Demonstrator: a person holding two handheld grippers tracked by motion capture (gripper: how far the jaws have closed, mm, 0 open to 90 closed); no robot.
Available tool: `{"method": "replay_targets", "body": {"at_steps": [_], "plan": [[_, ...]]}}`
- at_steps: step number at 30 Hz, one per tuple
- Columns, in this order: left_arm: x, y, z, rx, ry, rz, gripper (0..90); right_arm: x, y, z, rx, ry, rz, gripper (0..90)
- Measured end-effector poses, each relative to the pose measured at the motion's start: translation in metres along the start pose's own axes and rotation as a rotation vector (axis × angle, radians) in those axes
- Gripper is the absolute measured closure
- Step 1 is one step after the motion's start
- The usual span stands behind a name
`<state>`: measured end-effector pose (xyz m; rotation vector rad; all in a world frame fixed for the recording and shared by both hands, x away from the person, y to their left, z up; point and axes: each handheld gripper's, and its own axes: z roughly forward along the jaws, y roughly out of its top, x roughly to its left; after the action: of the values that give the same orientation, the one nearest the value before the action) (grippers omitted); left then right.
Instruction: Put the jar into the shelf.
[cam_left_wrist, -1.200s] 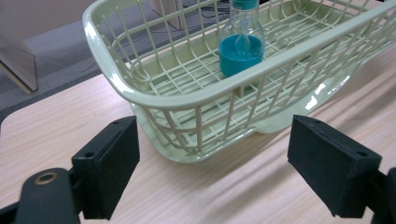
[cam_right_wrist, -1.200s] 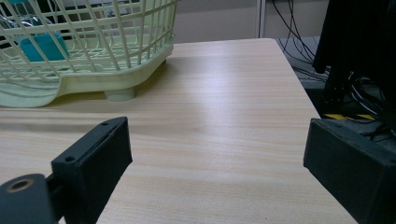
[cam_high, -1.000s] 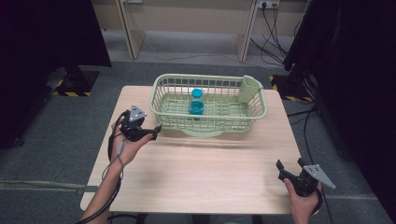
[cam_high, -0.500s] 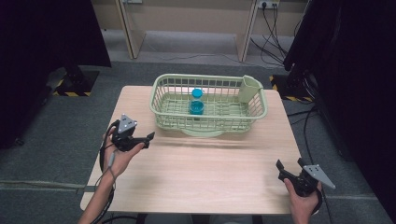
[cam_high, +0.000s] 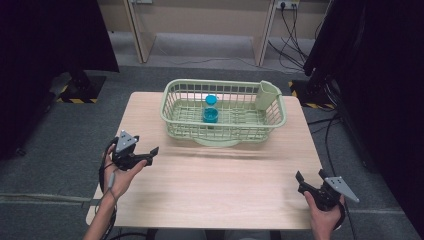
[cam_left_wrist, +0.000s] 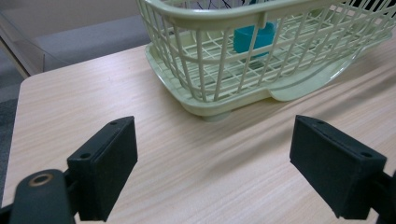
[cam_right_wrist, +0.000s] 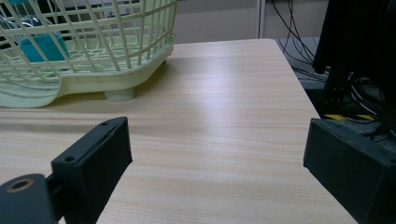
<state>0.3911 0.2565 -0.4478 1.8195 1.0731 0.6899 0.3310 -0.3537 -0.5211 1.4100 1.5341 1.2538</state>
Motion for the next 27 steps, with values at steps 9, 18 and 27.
{"method": "replay_targets", "body": {"at_steps": [9, 18, 27], "plan": [[0.0, -0.026, 0.007, 0.004, -0.011, -0.019, 14.5, 0.0, 0.0, 0.0, -0.001, 0.001, -0.001, 7.8], [0.001, -0.048, 0.014, 0.007, -0.017, -0.05, 14.1, 0.0, 0.0, 0.0, -0.001, 0.002, -0.001, 7.8], [0.002, -0.061, 0.021, 0.012, -0.016, -0.06, 13.8, 0.0, 0.0, 0.0, -0.003, 0.004, -0.001, 7.8]]}}
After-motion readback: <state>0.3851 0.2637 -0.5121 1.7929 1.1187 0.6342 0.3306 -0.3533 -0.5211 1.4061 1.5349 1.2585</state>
